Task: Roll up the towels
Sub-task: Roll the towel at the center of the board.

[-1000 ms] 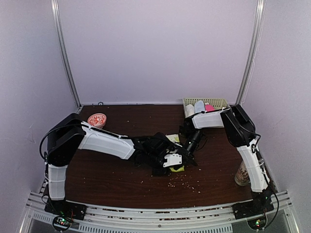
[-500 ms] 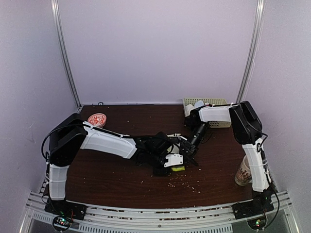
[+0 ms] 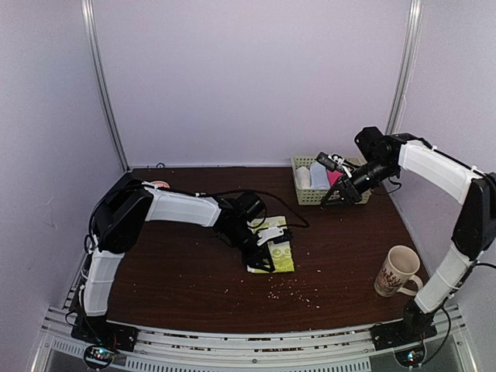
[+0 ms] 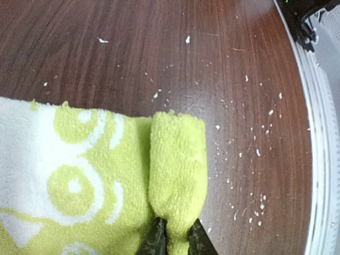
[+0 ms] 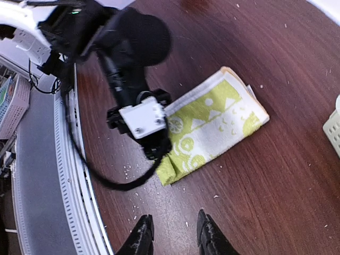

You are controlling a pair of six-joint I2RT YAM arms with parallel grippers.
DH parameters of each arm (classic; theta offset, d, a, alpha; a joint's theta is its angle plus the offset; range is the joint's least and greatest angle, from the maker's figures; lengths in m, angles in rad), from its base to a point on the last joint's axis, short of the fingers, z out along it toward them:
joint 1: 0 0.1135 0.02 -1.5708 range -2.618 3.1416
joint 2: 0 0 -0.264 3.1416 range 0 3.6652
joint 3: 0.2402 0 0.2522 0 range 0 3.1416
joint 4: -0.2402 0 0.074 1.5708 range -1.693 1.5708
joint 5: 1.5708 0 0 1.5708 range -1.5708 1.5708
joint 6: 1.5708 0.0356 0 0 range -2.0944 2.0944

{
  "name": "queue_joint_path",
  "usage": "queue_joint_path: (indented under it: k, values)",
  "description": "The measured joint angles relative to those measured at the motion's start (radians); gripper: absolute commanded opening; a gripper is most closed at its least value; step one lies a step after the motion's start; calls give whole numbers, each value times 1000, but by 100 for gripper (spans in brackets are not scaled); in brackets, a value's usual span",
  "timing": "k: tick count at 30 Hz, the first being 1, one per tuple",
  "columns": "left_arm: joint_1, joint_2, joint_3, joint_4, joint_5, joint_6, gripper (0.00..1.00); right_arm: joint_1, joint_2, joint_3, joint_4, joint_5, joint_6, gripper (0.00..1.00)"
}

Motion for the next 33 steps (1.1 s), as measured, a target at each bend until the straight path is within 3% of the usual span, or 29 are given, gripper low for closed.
queue_joint_path:
  k: [4,10,13,17,24,33]
  values:
    - [38,63,76,-67,138,-69,15,32,-141,-88,40,-28,-93,30]
    - [79,125,120,-116,310,-165,15,170,-158,-154,-50,-58,-296,31]
    - [91,149,130,-131,371,-194,15,285,-192,-248,32,30,-269,41]
    - [97,164,145,-145,399,-217,14,435,-248,-387,215,278,-172,46]
    - [98,174,156,-160,409,-238,14,546,-116,-403,460,529,-117,51]
    - [101,180,164,-169,412,-246,14,605,72,-403,603,609,-134,49]
